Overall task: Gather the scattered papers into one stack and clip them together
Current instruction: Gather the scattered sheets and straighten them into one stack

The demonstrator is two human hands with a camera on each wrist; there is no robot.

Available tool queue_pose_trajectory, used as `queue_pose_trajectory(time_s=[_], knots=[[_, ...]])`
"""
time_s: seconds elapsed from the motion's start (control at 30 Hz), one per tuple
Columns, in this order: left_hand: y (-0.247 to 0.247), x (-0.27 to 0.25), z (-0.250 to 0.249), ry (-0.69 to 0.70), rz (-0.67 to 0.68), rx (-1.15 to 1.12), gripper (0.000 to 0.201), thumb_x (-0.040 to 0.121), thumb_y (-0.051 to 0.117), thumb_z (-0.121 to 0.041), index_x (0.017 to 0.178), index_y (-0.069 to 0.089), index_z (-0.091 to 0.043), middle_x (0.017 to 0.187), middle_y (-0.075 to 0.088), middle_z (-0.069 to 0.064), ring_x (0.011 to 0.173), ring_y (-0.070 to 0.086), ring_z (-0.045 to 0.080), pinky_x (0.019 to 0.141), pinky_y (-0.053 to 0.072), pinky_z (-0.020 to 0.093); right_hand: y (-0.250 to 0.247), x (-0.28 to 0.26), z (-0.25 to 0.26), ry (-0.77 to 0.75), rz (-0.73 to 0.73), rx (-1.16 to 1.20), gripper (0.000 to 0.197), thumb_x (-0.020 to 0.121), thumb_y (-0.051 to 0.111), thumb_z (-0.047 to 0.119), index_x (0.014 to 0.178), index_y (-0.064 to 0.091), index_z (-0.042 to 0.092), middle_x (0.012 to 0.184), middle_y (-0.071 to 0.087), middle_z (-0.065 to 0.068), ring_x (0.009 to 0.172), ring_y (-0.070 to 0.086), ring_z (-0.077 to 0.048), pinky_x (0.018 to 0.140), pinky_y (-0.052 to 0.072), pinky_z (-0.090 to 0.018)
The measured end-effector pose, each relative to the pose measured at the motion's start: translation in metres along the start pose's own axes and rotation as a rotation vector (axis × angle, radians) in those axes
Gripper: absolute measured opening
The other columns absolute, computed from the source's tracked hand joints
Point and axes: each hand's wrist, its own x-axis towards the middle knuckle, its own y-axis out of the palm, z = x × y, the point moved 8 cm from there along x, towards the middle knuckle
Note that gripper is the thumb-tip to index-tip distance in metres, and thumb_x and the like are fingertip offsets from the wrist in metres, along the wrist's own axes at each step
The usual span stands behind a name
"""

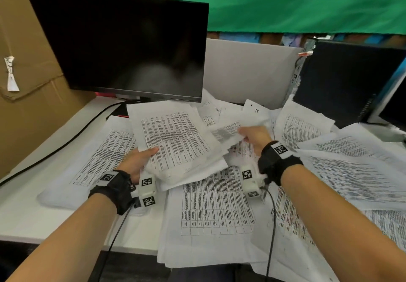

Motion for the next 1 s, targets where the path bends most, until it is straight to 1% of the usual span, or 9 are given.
queue_pose_trajectory(time_s=[0.07,0.17,0.37,0.47,0.6,0.8,0.87,0.97,1.0], knots=[[-0.002,0.006,0.005,-0.017,0.006,0.012,0.035,0.096,0.048,-0.001,0.130,0.048,0.005,0.124,0.059,0.021,0.074,0.061,0.018,0.067,0.051,0.031,-0.022,0.010,0.018,-0.089,-0.030,-0.317,0.014,0.081,0.070,0.010,0.072,0.065,0.000,0.084,0.064,-0.012,0.081,0.061,-0.022,0.072,0.052,-0.033],[-0.002,0.010,0.006,-0.002,0.023,-0.003,0.043,0.093,0.046,0.008,0.135,0.044,-0.003,0.131,0.055,0.019,0.085,0.062,0.021,0.072,0.049,0.035,-0.052,0.026,0.025,-0.102,-0.009,-0.621,0.022,0.085,0.063,0.008,0.102,0.069,-0.004,0.108,0.068,-0.019,0.106,0.063,-0.033,0.089,0.050,-0.036],[-0.007,0.006,0.003,0.013,0.008,-0.038,0.046,0.093,0.051,0.004,0.137,0.042,-0.007,0.120,0.062,0.013,0.086,0.066,0.019,0.057,0.055,0.029,-0.076,0.036,0.000,0.001,-0.048,-0.650,0.087,0.085,0.072,0.007,0.149,0.014,-0.002,0.144,0.041,-0.026,0.131,0.044,-0.041,0.103,0.041,-0.042],[-0.007,0.001,0.001,0.008,0.003,-0.095,0.040,0.095,0.052,-0.003,0.134,0.047,-0.004,0.100,0.069,0.008,0.071,0.072,0.017,0.053,0.056,0.027,-0.067,0.033,-0.024,0.153,0.031,-0.743,0.100,0.082,0.078,0.030,0.150,0.013,-0.006,0.151,0.036,-0.023,0.136,0.040,-0.039,0.109,0.039,-0.042],[-0.001,-0.010,0.000,-0.030,0.055,-0.166,0.025,0.098,0.047,-0.022,0.119,0.058,-0.013,0.096,0.075,0.001,0.089,0.072,0.013,0.084,0.050,0.028,-0.047,0.023,-0.031,0.168,0.153,-0.912,0.081,0.086,0.068,0.044,0.140,0.037,-0.009,0.143,0.046,-0.018,0.133,0.045,-0.035,0.097,0.041,-0.030],[-0.029,0.023,0.006,0.009,0.053,-0.408,0.051,0.047,0.079,-0.021,0.094,0.071,-0.003,0.099,0.070,0.014,0.077,0.071,0.023,0.079,0.054,0.030,-0.021,0.032,-0.046,0.151,0.308,-0.864,0.123,0.078,0.081,0.032,0.154,-0.011,0.005,0.164,0.005,-0.012,0.149,0.018,-0.030,0.116,0.025,-0.038],[-0.026,0.021,0.006,-0.002,0.067,-0.439,0.070,0.050,0.080,-0.022,0.114,0.064,0.002,0.112,0.067,0.014,0.090,0.068,0.026,0.091,0.050,0.035,-0.012,0.028,-0.039,0.094,0.336,-0.889,0.122,0.078,0.081,0.025,0.154,-0.012,0.006,0.163,0.008,-0.013,0.148,0.021,-0.032,0.115,0.027,-0.037],[-0.013,0.007,0.002,-0.032,0.069,-0.326,0.028,0.086,0.053,-0.014,0.083,0.075,0.003,0.077,0.074,0.009,0.064,0.071,0.019,0.061,0.056,0.023,-0.009,0.028,-0.033,0.087,0.296,-0.925,0.107,0.081,0.078,0.016,0.153,0.001,-0.002,0.159,0.022,-0.018,0.143,0.032,-0.034,0.110,0.035,-0.037],[-0.008,0.008,0.007,-0.063,0.068,-0.266,0.038,0.093,0.043,-0.009,0.073,0.074,0.000,0.065,0.072,0.007,0.060,0.071,0.018,0.053,0.055,0.023,-0.011,0.030,-0.031,0.085,0.260,-0.956,0.091,0.083,0.076,0.014,0.149,0.017,-0.007,0.152,0.034,-0.021,0.137,0.040,-0.036,0.104,0.040,-0.036]])
